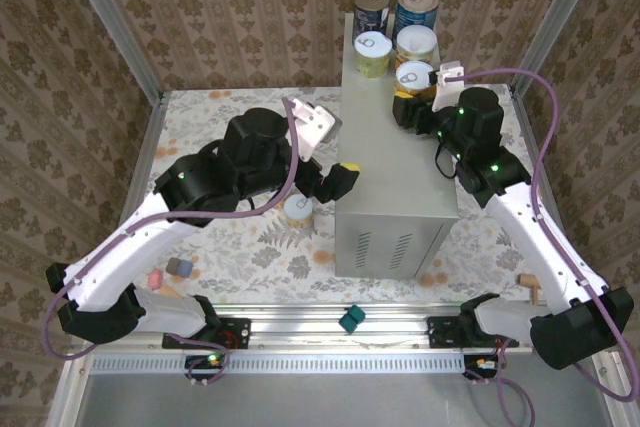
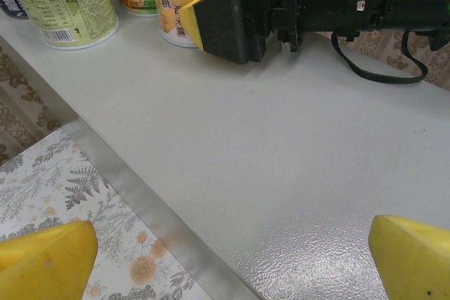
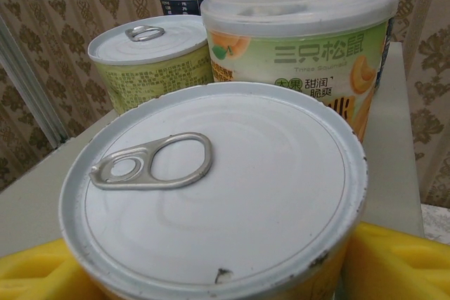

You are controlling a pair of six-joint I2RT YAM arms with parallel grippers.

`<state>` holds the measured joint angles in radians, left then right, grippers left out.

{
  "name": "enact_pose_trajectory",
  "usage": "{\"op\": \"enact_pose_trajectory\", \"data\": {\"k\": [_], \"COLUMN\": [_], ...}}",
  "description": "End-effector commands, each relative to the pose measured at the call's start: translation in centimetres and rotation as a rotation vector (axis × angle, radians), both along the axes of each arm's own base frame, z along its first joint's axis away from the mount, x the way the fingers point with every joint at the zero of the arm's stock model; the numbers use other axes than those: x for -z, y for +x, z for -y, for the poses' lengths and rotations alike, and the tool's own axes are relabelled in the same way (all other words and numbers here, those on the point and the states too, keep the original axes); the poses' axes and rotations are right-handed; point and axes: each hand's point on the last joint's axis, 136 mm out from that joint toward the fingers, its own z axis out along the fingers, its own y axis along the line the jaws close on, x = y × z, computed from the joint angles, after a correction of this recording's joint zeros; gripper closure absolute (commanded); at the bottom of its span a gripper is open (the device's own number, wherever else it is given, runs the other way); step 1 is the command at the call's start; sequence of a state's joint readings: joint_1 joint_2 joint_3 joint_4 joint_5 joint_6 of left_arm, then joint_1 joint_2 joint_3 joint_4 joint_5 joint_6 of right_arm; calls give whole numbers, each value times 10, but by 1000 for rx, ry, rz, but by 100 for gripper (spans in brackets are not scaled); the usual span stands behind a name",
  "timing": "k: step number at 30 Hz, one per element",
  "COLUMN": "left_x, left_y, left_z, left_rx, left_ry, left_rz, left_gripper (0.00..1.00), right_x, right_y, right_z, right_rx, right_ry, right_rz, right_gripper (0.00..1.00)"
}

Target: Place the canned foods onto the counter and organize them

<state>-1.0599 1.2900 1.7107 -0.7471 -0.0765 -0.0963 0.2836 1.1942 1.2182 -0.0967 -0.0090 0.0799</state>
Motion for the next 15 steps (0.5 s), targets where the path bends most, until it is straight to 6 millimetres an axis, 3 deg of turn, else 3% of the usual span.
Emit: {"op": "enact_pose_trajectory", "data": {"k": [1,9,15], "left_x": [-6,-5,-7], "left_y": [2,23,43], "left_z": [1,5,18], "left_rx": [-8,-96,-151], "left_ry": [-13,21,53], "left_rz": [29,57,70], "left_gripper": [0,0,0], "right_x": [37,22,13], "right_y": [-3,-25,-55], "right_z": [1,6,21], "right_rx": [-6,-7,22], "right_ry": [0,16,32], "right_rz": [-131,-97,-95], "right_gripper": [18,3,0]}}
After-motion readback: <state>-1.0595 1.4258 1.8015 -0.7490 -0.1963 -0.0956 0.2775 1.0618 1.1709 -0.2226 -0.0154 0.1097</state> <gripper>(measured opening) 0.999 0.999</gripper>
